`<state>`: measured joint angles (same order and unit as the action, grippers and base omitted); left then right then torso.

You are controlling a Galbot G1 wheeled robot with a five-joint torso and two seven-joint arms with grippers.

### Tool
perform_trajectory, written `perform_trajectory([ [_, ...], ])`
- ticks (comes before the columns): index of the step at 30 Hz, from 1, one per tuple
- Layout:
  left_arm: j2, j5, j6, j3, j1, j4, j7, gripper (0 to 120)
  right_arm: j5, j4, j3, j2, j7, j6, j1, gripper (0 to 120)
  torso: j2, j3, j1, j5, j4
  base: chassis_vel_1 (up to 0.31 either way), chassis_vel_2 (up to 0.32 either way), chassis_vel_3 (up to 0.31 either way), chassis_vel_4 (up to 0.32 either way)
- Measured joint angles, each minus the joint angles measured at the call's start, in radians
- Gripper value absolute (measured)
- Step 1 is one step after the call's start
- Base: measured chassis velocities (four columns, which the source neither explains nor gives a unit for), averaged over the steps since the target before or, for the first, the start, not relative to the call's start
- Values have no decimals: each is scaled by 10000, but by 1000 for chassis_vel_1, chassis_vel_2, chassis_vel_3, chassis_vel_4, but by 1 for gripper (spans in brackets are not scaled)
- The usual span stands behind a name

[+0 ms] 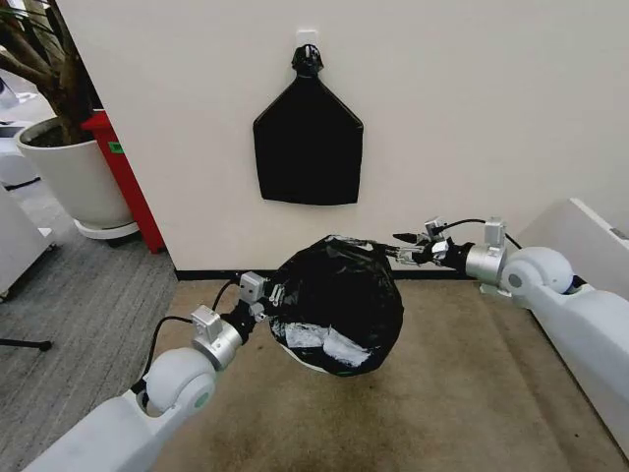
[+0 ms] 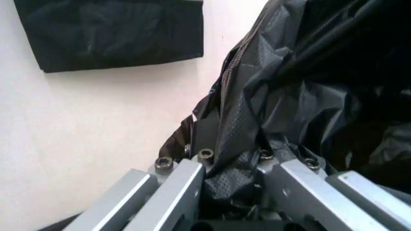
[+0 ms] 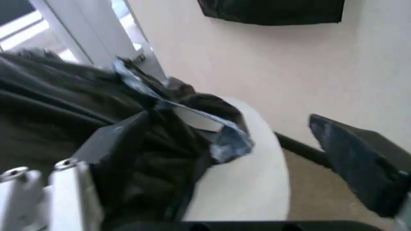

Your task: Place the garbage bag over the trash bin.

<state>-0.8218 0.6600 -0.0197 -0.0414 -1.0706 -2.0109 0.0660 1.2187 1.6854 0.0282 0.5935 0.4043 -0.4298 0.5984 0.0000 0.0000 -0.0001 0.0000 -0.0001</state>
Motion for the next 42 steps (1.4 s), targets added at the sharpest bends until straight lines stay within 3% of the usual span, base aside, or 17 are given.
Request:
perform_trajectory([
  [3,-49,95,-35,11,41,59,66,1,607,185,-107,-64,-378,-44,103,98,0,0,0,0,1,0,0,0,0],
  [5,-171,399,-115,12,101,155,457,1,1435,631,-346,-152,-1342,-48,318,100,0,0,0,0,0,0,0,0,0],
  [9,-520,1436,-429,-37,274,366,1840,1,3239,2730,-1349,153,-6181,-31,1211,100,0,0,0,-1,-1,0,0,0,0],
  [10,-576,1551,-455,-40,305,432,2043,1,3575,3102,-1476,263,-7024,-69,1306,100,0,0,0,4,-1,0,0,0,0],
  [11,-576,1551,-455,-40,305,432,2043,1,3575,3102,-1476,263,-7024,-69,1306,100,0,0,0,4,-1,0,0,0,0],
  [14,-784,1724,-484,-44,446,792,2657,1,5353,4697,-1698,800,-10583,157,1301,100,0,0,0,-9,1,0,0,0,0],
  [16,-899,1732,-484,-44,520,932,2886,1,5889,5323,-1668,1008,-11855,457,1214,100,0,0,0,0,4,0,0,0,0],
  [17,-899,1732,-484,-44,520,932,2886,1,5889,5323,-1668,1008,-11855,457,1214,100,0,0,0,0,4,0,0,0,0],
  [21,-1188,1229,-49,157,856,1412,3294,1,6832,6808,-1223,1632,-14461,1647,1103,100,0,0,0,0,0,0,0,0,0],
  [25,-1349,69,801,445,1109,1982,3297,1,7256,7075,-884,2039,-15619,2232,1202,100,-1,0,0,0,0,0,0,0,0],
  [29,-1567,-999,1747,635,1300,2408,3097,1,8628,6675,-823,2933,-17368,3468,968,100,0,1,1,-2,1,0,0,0,0],
  [37,-1489,-2027,2760,664,1266,2479,2787,1,8797,5720,-761,3872,-17694,4226,996,100,-1,1,1,1,1,0,0,0,0],
  [42,-1487,-2313,2987,637,1232,2430,2710,1,8633,5470,-663,4175,-17698,4275,1042,100,0,0,0,-1,2,0,0,0,0],
])
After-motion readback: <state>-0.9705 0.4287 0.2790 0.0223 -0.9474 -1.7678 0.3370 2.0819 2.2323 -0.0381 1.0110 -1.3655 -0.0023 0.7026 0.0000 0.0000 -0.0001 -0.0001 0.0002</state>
